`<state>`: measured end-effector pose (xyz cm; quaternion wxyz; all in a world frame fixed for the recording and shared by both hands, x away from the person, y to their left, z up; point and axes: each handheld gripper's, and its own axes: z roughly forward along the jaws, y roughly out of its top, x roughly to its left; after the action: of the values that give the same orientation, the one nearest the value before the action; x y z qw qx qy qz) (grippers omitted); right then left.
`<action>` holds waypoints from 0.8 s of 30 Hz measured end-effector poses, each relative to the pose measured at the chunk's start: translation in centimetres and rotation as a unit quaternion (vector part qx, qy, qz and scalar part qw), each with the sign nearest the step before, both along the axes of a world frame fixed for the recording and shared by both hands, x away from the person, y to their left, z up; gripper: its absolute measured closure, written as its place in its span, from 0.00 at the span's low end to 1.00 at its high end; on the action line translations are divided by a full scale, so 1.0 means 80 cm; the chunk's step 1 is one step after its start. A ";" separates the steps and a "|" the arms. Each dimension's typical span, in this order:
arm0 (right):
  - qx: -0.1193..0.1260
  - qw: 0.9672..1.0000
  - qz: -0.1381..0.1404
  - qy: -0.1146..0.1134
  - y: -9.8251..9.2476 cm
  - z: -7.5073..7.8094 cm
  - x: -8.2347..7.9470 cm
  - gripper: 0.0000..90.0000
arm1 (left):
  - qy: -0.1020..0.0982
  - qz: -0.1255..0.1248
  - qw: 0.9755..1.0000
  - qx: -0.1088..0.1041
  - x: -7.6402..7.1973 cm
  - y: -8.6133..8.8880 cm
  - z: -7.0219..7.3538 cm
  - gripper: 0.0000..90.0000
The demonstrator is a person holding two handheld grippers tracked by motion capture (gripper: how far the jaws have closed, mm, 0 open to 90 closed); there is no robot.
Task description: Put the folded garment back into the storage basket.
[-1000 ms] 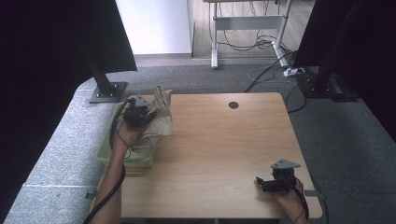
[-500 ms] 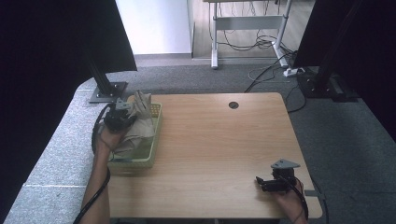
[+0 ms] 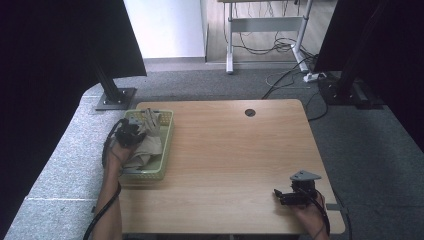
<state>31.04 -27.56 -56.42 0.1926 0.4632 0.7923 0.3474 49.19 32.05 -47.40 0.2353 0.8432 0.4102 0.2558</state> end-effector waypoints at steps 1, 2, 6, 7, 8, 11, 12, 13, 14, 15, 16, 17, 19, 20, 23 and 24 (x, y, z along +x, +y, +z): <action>0.000 1.000 0.000 0.000 0.000 0.000 0.000 0.04 | 0.000 0.000 1.000 0.000 0.000 0.000 0.000 0.90; 0.000 1.000 0.000 0.000 0.000 0.000 0.000 0.04 | 0.008 0.002 1.000 0.001 0.006 -0.002 -0.009 0.90; 0.000 1.000 0.000 0.000 0.000 0.000 0.000 0.04 | 0.031 0.013 0.999 0.004 0.019 -0.005 -0.024 0.90; 0.000 1.000 0.000 0.000 0.000 0.000 0.000 0.04 | 0.037 0.017 0.999 0.004 0.021 -0.005 -0.027 0.89; 0.000 1.000 0.000 0.000 0.000 0.000 0.000 0.04 | 0.037 0.017 0.999 0.004 0.021 -0.005 -0.027 0.89; 0.000 1.000 0.000 0.000 0.000 0.000 0.000 0.04 | 0.055 0.032 0.998 0.016 0.030 -0.008 -0.039 0.87; 0.000 1.000 0.000 0.000 0.000 0.000 0.000 0.04 | 0.055 0.032 0.998 0.016 0.030 -0.008 -0.039 0.86; 0.000 1.000 0.000 0.000 0.000 0.000 0.000 0.04 | 0.055 0.032 0.998 0.016 0.030 -0.008 -0.039 0.86; 0.000 1.000 0.000 0.000 0.000 0.000 0.000 0.04 | 0.055 0.039 0.998 0.010 0.033 -0.008 -0.038 0.86; 0.000 1.000 0.000 0.000 0.000 0.000 0.000 0.04 | 0.053 0.042 0.998 0.009 0.033 -0.007 -0.036 0.73; 0.000 1.000 0.000 0.000 0.000 0.000 0.000 0.04 | 0.049 0.050 0.998 0.004 0.032 -0.006 -0.033 0.66; 0.000 1.000 0.000 0.000 0.000 0.000 0.000 0.04 | 0.045 0.057 0.997 -0.001 0.032 -0.004 -0.030 0.59; 0.000 1.000 0.000 0.000 0.000 0.000 0.000 0.04 | 0.045 0.057 0.997 -0.001 0.032 -0.004 -0.030 0.54; 0.000 1.000 0.000 0.000 0.000 0.000 0.000 0.04 | 0.045 0.057 0.997 -0.001 0.032 -0.004 -0.030 0.54; 0.000 1.000 0.000 0.000 0.000 0.000 0.000 0.04 | 0.023 0.085 0.995 -0.045 0.024 0.001 -0.009 0.33; 0.000 1.000 0.000 0.000 0.000 0.000 0.000 0.04 | 0.021 0.086 0.995 -0.053 0.022 0.000 -0.006 0.29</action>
<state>31.04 -27.56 -56.42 0.1925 0.4631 0.7924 0.3474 50.98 32.07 -47.90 0.2486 0.7962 0.4989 0.2354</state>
